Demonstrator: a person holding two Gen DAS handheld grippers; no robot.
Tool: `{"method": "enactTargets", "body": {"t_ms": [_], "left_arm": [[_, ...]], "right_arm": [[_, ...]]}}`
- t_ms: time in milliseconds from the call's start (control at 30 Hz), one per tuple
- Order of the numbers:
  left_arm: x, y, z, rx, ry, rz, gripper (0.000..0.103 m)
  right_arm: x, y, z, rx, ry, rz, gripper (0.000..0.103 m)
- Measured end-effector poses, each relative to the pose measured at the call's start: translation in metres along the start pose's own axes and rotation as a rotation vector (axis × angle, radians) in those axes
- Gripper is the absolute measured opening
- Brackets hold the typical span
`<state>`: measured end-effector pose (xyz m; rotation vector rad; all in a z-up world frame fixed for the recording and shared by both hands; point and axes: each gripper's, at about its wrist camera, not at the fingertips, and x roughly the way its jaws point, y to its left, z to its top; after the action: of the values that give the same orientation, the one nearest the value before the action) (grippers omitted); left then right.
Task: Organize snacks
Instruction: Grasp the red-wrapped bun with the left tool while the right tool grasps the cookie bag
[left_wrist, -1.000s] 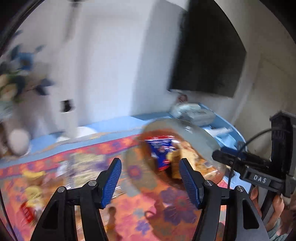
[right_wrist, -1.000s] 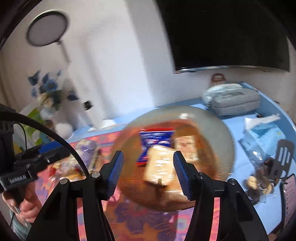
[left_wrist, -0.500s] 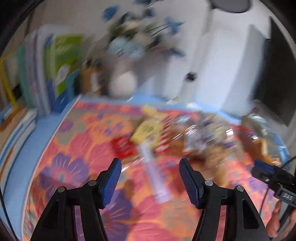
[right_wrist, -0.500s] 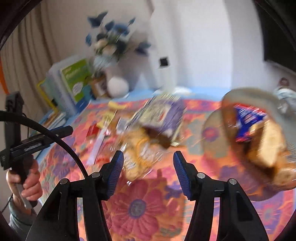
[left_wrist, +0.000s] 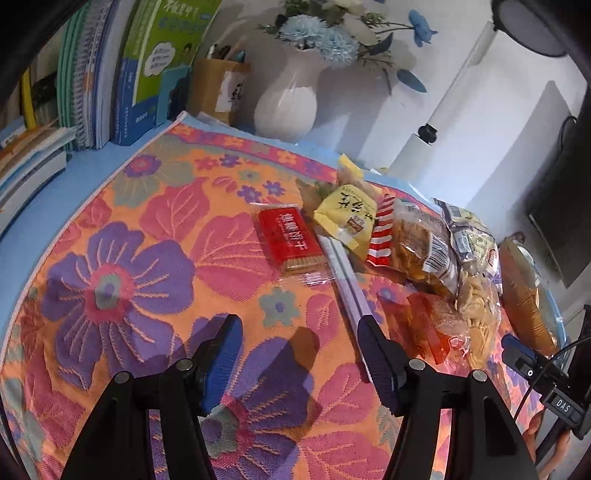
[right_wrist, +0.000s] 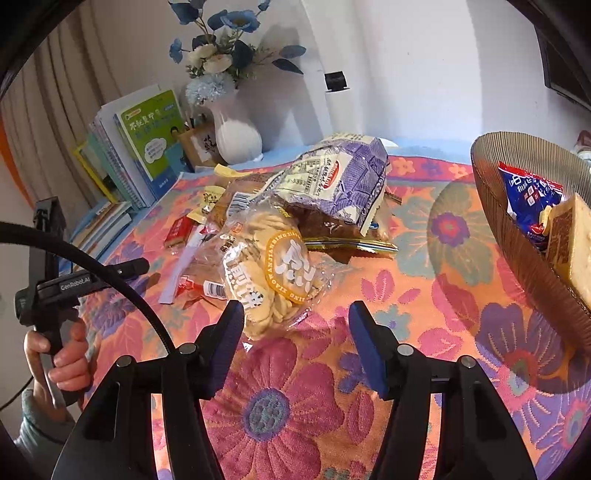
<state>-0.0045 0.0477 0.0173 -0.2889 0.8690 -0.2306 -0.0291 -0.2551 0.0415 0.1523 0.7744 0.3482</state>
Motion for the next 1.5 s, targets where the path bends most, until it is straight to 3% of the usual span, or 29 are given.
{"method": "enactTargets", "body": {"t_ms": [67, 133, 200, 300, 367, 400, 433, 600, 733, 1133, 1233, 1333, 1500], "left_arm": [[0.0, -0.009, 0.0, 0.048, 0.013, -0.017, 0.062], [0.0, -0.025, -0.001, 0.131, 0.056, -0.084, 0.062], [-0.001, -0.044, 0.0, 0.217, 0.101, -0.149, 0.067], [-0.003, -0.072, 0.006, 0.345, 0.121, -0.184, 0.08], [0.0, -0.092, 0.013, 0.455, 0.127, -0.193, 0.081], [0.005, -0.1, 0.017, 0.506, 0.14, -0.205, 0.081], [0.009, -0.103, 0.019, 0.528, 0.147, -0.212, 0.081], [0.042, -0.113, 0.029, 0.618, 0.238, -0.265, 0.081], [0.052, -0.125, 0.024, 0.696, 0.245, -0.269, 0.081], [0.065, -0.133, 0.023, 0.726, 0.233, -0.27, 0.084], [0.065, -0.135, 0.02, 0.723, 0.236, -0.264, 0.08], [0.057, -0.137, 0.014, 0.712, 0.268, -0.274, 0.065], [0.033, -0.135, -0.004, 0.716, 0.325, -0.295, 0.065]], "right_arm": [[0.001, 0.003, 0.0, -0.014, 0.011, 0.005, 0.058], [0.004, 0.007, 0.003, -0.031, 0.032, 0.011, 0.058], [0.005, 0.012, 0.006, -0.065, 0.054, 0.017, 0.058], [0.004, 0.019, 0.018, -0.115, 0.071, 0.034, 0.058], [0.005, 0.019, 0.032, -0.11, 0.073, 0.076, 0.061], [0.007, 0.019, 0.037, -0.107, 0.075, 0.092, 0.068], [0.01, 0.019, 0.041, -0.108, 0.079, 0.102, 0.073], [0.033, 0.021, 0.051, -0.135, 0.1, 0.109, 0.073], [0.051, 0.02, 0.053, -0.128, 0.143, 0.13, 0.073], [0.06, 0.009, 0.047, -0.094, 0.165, 0.143, 0.074], [0.059, 0.008, 0.044, -0.085, 0.172, 0.125, 0.065], [0.046, 0.009, 0.037, -0.076, 0.165, 0.076, 0.059], [0.013, 0.003, 0.017, -0.031, 0.168, -0.056, 0.058]]}}
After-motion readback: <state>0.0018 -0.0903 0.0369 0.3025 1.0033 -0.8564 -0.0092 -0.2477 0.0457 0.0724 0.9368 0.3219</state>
